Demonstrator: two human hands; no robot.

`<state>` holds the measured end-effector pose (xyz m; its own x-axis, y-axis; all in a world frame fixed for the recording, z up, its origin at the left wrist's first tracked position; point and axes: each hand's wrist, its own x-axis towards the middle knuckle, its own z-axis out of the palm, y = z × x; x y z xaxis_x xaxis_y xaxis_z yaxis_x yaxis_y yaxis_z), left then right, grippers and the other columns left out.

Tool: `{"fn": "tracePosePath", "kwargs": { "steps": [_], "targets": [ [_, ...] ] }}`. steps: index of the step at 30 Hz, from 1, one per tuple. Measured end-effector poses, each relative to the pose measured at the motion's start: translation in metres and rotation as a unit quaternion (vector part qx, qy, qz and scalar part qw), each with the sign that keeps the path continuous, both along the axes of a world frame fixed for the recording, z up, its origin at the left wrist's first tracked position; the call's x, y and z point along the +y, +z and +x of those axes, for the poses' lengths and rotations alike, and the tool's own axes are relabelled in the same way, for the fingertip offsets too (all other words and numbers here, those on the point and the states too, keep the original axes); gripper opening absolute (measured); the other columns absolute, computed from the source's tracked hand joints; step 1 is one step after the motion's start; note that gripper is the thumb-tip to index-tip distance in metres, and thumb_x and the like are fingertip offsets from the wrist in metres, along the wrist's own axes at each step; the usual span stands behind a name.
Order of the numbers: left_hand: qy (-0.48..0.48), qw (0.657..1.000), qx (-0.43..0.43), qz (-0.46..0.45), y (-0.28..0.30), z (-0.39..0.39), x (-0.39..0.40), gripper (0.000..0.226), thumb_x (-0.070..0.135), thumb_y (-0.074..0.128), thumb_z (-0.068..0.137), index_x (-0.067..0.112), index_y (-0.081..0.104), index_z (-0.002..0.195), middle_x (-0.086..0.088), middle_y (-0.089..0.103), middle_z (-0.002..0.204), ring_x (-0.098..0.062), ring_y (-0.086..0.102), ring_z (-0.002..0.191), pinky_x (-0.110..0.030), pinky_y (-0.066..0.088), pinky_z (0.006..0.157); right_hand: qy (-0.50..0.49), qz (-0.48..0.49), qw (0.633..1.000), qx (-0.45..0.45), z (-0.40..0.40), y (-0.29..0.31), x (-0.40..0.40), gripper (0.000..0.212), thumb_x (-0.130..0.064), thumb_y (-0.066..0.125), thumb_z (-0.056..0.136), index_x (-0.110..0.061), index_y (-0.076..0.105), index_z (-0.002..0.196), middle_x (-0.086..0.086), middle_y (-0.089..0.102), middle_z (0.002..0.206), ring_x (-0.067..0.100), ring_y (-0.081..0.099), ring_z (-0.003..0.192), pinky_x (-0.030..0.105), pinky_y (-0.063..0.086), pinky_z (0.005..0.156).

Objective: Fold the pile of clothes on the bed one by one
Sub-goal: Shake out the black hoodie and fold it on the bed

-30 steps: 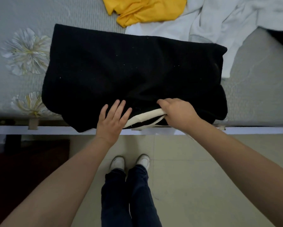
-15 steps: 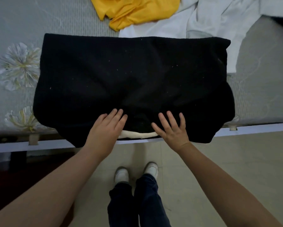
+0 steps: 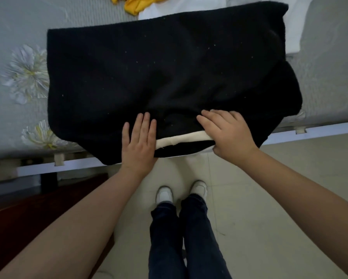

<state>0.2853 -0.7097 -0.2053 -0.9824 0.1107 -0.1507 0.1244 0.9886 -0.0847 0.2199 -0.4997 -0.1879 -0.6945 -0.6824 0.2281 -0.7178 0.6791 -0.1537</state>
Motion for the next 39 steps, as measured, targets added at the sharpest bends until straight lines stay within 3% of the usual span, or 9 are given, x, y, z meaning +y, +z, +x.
{"fn": "tracePosePath", "kwargs": {
  "steps": [3,9,12,16,20,23,29,34,39],
  "targets": [
    [-0.023,0.996,0.086,0.014,-0.007,-0.009,-0.004,0.038,0.004,0.054,0.073,-0.005,0.064,0.109,-0.023,0.063,0.114,-0.036,0.062,0.104,-0.059,0.045,0.081,0.01,0.01,1.0,-0.013,-0.001,0.007,0.001,0.054,0.003,0.073,0.044,0.002,0.069,0.098,0.017,0.07,0.099,0.033,0.069,0.086,0.041,0.053,0.071],
    [-0.082,0.983,0.147,0.067,-0.006,-0.019,-0.018,0.037,0.0,0.04,0.074,-0.006,0.069,0.097,-0.021,0.069,0.1,-0.034,0.067,0.091,-0.054,0.051,0.074,-0.001,0.037,0.996,0.083,-0.022,0.004,-0.009,0.029,0.0,0.046,0.078,0.001,0.07,0.094,0.022,0.067,0.105,0.039,0.065,0.096,0.049,0.052,0.079],
    [-0.072,0.981,0.146,0.108,0.0,-0.02,-0.02,0.037,-0.012,0.059,0.059,-0.008,0.068,0.095,-0.024,0.069,0.098,-0.038,0.067,0.088,-0.057,0.05,0.072,0.007,0.039,0.996,0.085,-0.033,0.009,-0.016,0.024,0.001,0.064,0.063,0.001,0.071,0.085,0.019,0.071,0.091,0.035,0.069,0.085,0.042,0.056,0.069],
    [-0.037,0.986,0.091,0.137,0.016,-0.021,-0.019,0.062,-0.017,0.078,0.033,-0.01,0.068,0.093,-0.025,0.069,0.095,-0.039,0.067,0.085,-0.057,0.05,0.07,0.024,0.031,0.999,0.022,-0.03,0.024,-0.014,0.048,0.003,0.082,0.029,0.001,0.072,0.076,0.016,0.073,0.081,0.032,0.071,0.074,0.036,0.057,0.053],
    [-0.054,0.982,0.128,0.13,0.043,-0.023,-0.022,0.042,-0.019,0.065,0.055,-0.014,0.065,0.096,-0.028,0.067,0.096,-0.042,0.066,0.086,-0.057,0.051,0.068,-0.002,0.061,0.998,0.035,-0.013,0.049,-0.008,0.056,0.01,0.079,0.033,0.005,0.071,0.089,0.021,0.071,0.093,0.038,0.068,0.084,0.048,0.056,0.063],
    [-0.071,0.979,0.161,0.107,0.083,-0.031,-0.031,0.037,-0.008,0.037,0.074,-0.015,0.064,0.098,-0.029,0.066,0.098,-0.042,0.065,0.089,-0.056,0.051,0.069,-0.067,0.041,0.995,0.062,-0.011,0.077,-0.013,0.052,0.016,0.075,0.044,0.008,0.068,0.095,0.024,0.068,0.1,0.042,0.065,0.09,0.051,0.054,0.07],
    [-0.172,0.962,0.204,0.052,0.208,-0.08,-0.035,0.042,-0.001,0.033,0.069,-0.013,0.067,0.092,-0.027,0.068,0.092,-0.038,0.068,0.083,-0.048,0.054,0.063,-0.134,0.003,0.983,0.129,-0.031,0.187,-0.015,0.035,0.007,0.046,0.067,0.01,0.068,0.094,0.027,0.068,0.097,0.043,0.066,0.088,0.05,0.055,0.068],
    [-0.284,0.923,0.257,0.021,0.315,-0.122,0.018,0.047,0.002,0.03,0.068,-0.008,0.069,0.092,-0.022,0.07,0.093,-0.032,0.069,0.086,-0.042,0.056,0.066,-0.244,0.048,0.956,0.155,-0.025,0.299,0.037,0.067,0.015,0.079,0.025,0.013,0.067,0.091,0.029,0.068,0.092,0.042,0.067,0.08,0.048,0.055,0.057],
    [-0.392,0.852,0.345,0.019,0.399,-0.149,0.129,0.049,0.002,0.029,0.068,-0.006,0.07,0.092,-0.019,0.071,0.094,-0.029,0.069,0.088,-0.039,0.056,0.07,-0.379,0.094,0.905,0.166,0.012,0.383,0.129,0.07,0.016,0.079,0.025,0.014,0.066,0.094,0.029,0.068,0.093,0.041,0.067,0.081,0.05,0.053,0.06]
  ]
}}
